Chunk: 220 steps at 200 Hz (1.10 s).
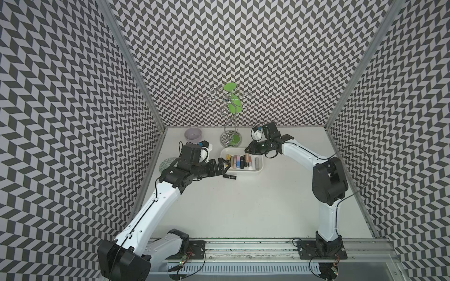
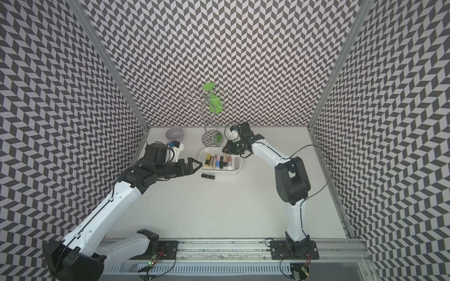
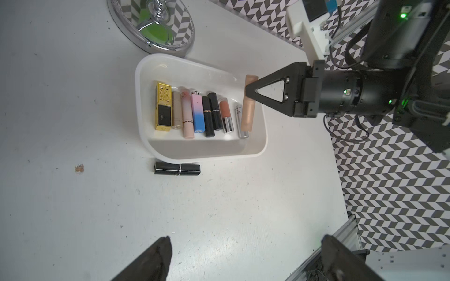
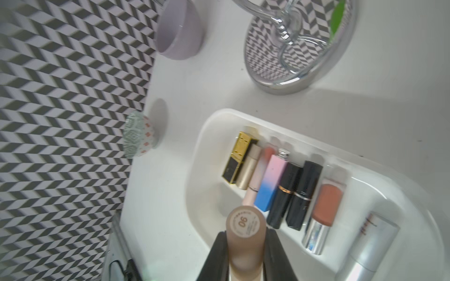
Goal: Put the lipstick into the storage box
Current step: Place the lipstick in the storage box.
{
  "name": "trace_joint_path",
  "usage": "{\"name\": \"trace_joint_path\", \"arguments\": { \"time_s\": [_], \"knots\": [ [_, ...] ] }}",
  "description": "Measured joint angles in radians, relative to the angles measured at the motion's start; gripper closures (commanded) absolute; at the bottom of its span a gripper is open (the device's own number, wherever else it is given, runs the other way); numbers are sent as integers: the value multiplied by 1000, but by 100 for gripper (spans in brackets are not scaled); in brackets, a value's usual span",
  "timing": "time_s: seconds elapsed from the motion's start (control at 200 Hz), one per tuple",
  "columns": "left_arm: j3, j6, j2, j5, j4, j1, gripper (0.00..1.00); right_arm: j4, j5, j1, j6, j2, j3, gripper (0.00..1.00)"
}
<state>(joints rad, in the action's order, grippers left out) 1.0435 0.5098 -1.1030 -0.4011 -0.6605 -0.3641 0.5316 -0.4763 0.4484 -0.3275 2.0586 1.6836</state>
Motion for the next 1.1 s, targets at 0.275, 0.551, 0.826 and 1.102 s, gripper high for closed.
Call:
{"name": "trace_joint_path", "arguments": {
  "time_s": [0.275, 0.551, 0.826, 1.102],
  "knots": [
    [-2, -23, -3, 6, -15, 0, 1, 98, 159, 0, 56, 65, 14, 83],
    [-2, -23, -11, 5, -16, -2, 1, 119, 240, 0, 72, 105, 48, 82],
    [-8, -23, -14, 5, -19, -3, 1, 119, 274, -2, 77, 142, 66, 79],
    [-8, -23, -63, 3, -26, -22, 1, 119, 280, -13, 79, 143, 66, 70]
  ]
}}
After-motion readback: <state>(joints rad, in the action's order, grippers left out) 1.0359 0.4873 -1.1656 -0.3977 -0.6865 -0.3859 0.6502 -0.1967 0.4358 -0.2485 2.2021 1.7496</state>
